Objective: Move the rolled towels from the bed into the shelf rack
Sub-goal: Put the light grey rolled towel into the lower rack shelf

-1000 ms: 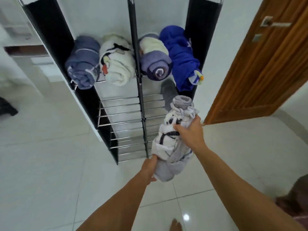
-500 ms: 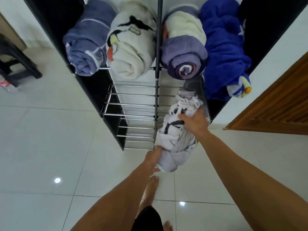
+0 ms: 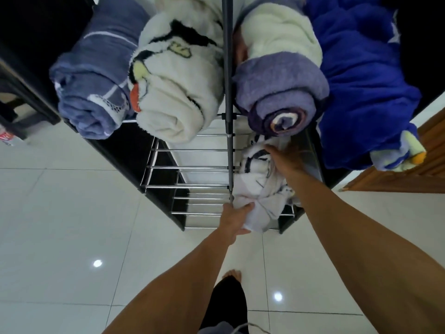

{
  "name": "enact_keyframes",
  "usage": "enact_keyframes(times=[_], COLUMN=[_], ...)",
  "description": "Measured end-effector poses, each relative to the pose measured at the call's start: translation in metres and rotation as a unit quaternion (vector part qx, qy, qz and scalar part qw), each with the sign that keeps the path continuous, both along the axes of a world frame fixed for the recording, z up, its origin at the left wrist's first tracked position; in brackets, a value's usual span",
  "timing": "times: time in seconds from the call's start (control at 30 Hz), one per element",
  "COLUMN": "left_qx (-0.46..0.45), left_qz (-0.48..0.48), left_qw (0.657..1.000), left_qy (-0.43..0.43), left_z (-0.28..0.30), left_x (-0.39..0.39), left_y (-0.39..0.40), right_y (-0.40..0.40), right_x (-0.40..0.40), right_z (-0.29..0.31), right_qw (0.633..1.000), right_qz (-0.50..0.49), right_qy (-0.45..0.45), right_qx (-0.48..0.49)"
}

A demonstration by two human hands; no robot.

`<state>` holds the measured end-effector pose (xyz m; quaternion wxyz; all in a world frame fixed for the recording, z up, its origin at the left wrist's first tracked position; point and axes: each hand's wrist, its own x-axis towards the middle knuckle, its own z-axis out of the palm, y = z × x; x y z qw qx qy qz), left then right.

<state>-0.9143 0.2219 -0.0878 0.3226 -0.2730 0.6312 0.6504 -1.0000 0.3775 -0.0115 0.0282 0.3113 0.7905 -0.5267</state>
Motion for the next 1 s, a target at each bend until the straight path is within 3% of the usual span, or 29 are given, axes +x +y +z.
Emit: enact_keyframes(times=[0.1, 0.2, 0.4, 0.53, 0.6, 0.7, 0.8, 0.9, 1.0], left_qx=[0.017, 0.009, 0.022, 0.017, 0.011, -0.003, -0.021, -0.079, -0.193], left_qz=[-0.030, -0.090, -0.077, -0.071, -0.090, -0.146, -0.187, -0.224, -0.277], left_qw=[0.999, 0.991, 0.990, 0.985, 0.982, 0.978, 0.975, 0.963, 0.928], left_qy=[0.034, 0.098, 0.120, 0.155, 0.164, 0.147, 0.114, 0.128, 0.155], left_z=[0.001, 0.003, 0.002, 0.006, 0.009, 0.010, 0.014, 0.026, 0.035], left_x=[-0.005, -0.011, -0.014, -0.016, -0.020, -0.025, -0.020, -0.009, 0.007], left_y=[0.014, 0.026, 0.025, 0.026, 0.026, 0.022, 0.018, 0.016, 0.018], right_y=[-0.006, -0.014, -0.012, -0.011, -0.010, -0.008, -0.009, -0.015, -0.015], right_x=[0.008, 0.026, 0.033, 0.041, 0.041, 0.045, 0.060, 0.079, 0.106], right_z=[-0.011, -0.030, -0.043, -0.048, -0.046, -0.040, -0.032, -0.023, -0.016], right_qw=[0.997, 0.964, 0.944, 0.933, 0.947, 0.966, 0.963, 0.950, 0.952], right_qz=[0.066, 0.184, 0.149, 0.188, 0.166, 0.160, 0.195, 0.241, 0.233], right_qy=[-0.027, -0.069, -0.096, -0.129, -0.129, -0.116, -0.110, -0.136, -0.130], right_qx=[0.011, 0.177, 0.278, 0.277, 0.243, 0.165, 0.151, 0.147, 0.154])
